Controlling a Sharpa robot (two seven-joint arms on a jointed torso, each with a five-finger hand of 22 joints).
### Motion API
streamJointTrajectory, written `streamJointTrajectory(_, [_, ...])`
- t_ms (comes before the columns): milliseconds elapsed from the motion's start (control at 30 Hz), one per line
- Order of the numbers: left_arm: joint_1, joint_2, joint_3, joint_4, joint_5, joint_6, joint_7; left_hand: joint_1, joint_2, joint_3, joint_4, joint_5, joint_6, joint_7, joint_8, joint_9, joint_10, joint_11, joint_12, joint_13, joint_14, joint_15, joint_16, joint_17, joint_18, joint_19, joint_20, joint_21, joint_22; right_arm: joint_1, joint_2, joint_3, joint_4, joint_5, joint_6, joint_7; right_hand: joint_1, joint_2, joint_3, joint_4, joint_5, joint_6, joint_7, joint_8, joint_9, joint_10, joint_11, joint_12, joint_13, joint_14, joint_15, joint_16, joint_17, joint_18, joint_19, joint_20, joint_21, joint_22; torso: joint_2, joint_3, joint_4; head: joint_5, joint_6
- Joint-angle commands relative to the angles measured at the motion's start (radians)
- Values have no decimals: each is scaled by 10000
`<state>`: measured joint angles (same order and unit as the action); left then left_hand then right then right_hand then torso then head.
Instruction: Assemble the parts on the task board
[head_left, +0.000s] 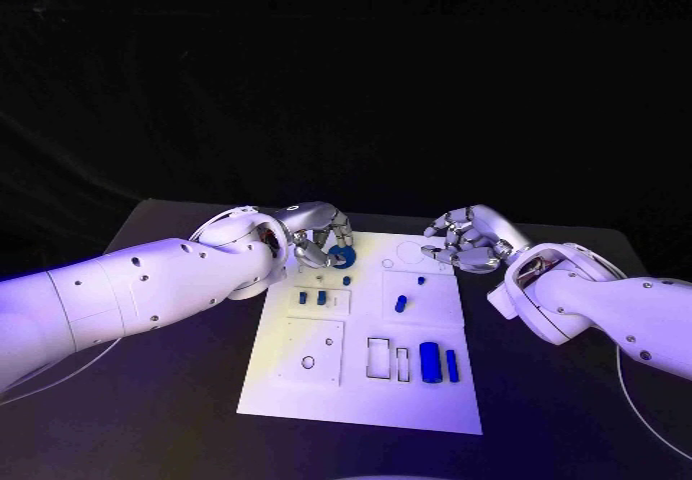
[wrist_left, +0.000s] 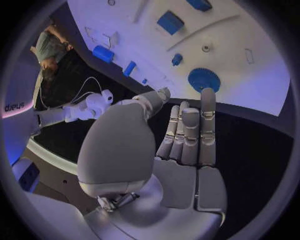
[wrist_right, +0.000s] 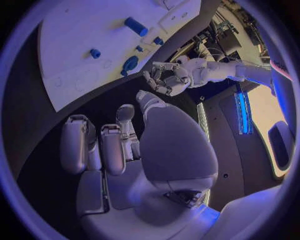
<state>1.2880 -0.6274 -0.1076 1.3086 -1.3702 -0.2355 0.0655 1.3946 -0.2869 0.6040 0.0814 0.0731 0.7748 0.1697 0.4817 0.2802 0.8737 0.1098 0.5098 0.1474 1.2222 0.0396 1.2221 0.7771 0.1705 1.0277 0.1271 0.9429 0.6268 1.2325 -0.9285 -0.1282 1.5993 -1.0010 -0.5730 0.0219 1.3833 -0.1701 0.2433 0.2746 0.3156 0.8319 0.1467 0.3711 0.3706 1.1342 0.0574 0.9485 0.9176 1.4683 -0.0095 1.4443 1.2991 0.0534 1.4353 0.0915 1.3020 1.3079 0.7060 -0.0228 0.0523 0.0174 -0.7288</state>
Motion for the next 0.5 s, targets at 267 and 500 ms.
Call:
streamJointTrajectory(267, [-138, 175, -15, 9, -2649, 913, -287, -22, 12, -314, -47, 8, 282, -96, -407, -201, 14, 76, -495, -320, 649, 22, 886, 978, -8, 585, 64, 863, 972, -7, 25, 0, 0, -232, 86, 61, -88, -87, 51, 49, 53, -18, -12, 26, -24, -97, 12, -139, -130, 390, -59, -54, -46, 133, -84, -16, -71, 859, -2, 4, 5, -22, -66])
streamJointTrajectory(500, [-223, 291, -18, 2, -2809, 1068, -278, -8, 62, -302, 8, 22, 597, -86, -594, -282, 319, 53, -675, -454, 987, -2, 1320, 1487, -145, 1033, 65, 1538, 1811, -7, 35, 0, 3, -229, 60, 60, -126, -92, 73, 80, 86, -14, -12, 27, -33, -110, 12, -199, -203, 392, -60, -57, -42, 135, -84, -16, -84, 854, 10, -5, 4, -29, -102])
